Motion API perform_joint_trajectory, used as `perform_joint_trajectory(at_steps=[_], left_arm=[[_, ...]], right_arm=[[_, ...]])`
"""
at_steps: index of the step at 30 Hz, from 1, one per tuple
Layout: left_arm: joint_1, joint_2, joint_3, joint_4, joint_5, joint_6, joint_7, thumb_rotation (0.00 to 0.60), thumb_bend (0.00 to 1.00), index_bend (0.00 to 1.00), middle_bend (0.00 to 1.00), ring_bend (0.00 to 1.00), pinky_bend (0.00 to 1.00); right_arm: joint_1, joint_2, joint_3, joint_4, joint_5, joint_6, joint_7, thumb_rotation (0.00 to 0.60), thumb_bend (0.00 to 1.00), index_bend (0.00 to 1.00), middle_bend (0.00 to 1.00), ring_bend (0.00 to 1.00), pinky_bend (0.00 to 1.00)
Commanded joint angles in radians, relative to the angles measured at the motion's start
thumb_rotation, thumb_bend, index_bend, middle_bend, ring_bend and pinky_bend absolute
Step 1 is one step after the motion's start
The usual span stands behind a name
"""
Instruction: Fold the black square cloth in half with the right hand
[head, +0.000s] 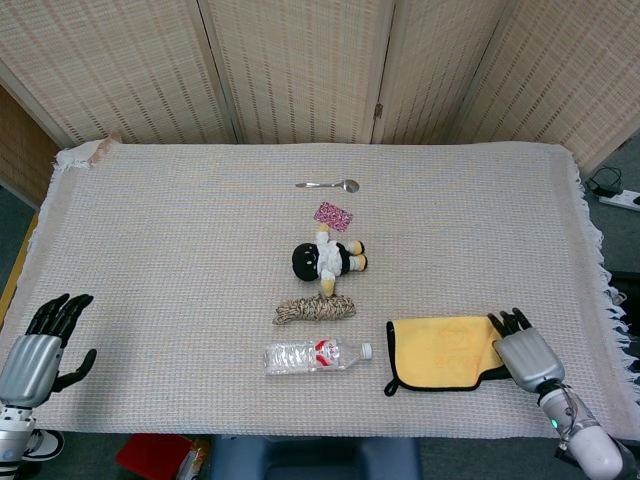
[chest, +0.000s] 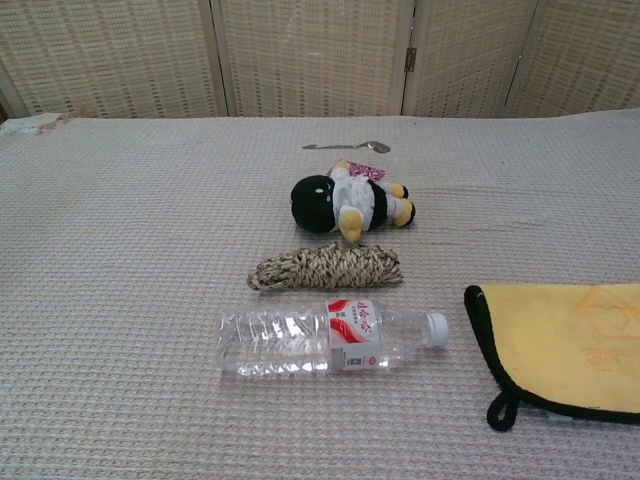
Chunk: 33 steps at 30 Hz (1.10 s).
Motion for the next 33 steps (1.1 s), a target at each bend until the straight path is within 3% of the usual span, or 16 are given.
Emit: perform_joint_trajectory(at_steps=[1, 18, 20, 25, 27, 33], left_arm=[[0.0, 0.0, 0.001, -0.001, 0.0, 0.0, 0.001, 0.6, 0.48, 0.1, 0.15, 0.05, 0.12], [0.0, 0.001, 0.002, -0.006, -0.007, -0.004, 0.008, 0.6, 0.48, 0.11, 0.15, 0.05, 0.12], [0.0, 0.001, 0.002, -0.007, -0.007, -0.004, 0.008, 0.6, 0.48, 0.11, 0.15, 0.05, 0.12], [0.002, 0.002, 0.0, -0.007, -0.011, 0.0, 0.006, 0.6, 0.48, 0.11, 0.15, 0.05, 0.12], [0.002, 0.002, 0.0, -0.006, -0.013, 0.0, 0.004, 0.6, 0.48, 0.11, 0.15, 0.05, 0.12], [0.003, 0.002, 0.001, -0.009, -0.009, 0.003, 0.002, 0.6, 0.48, 0.11, 0.15, 0.05, 0.12]], right_arm=[[-0.016, -0.003, -0.003, -0.004, 0.008, 0.015, -0.02, 0.6, 0.51, 0.65, 0.09, 0.0, 0.0], [-0.079, -0.009, -0.012, -0.011, 0.036, 0.026, -0.074, 0.6, 0.51, 0.65, 0.08, 0.0, 0.0], [-0.078, -0.008, -0.01, -0.013, 0.041, 0.014, -0.068, 0.6, 0.51, 0.57, 0.05, 0.0, 0.0], [-0.085, 0.02, -0.008, -0.029, 0.025, 0.008, -0.029, 0.6, 0.5, 0.15, 0.0, 0.0, 0.0], [-0.093, 0.031, -0.004, -0.033, 0.01, 0.017, -0.004, 0.6, 0.51, 0.05, 0.0, 0.0, 0.0], [-0.118, 0.074, 0.0, -0.052, -0.034, 0.041, 0.07, 0.6, 0.51, 0.0, 0.0, 0.0, 0.0]])
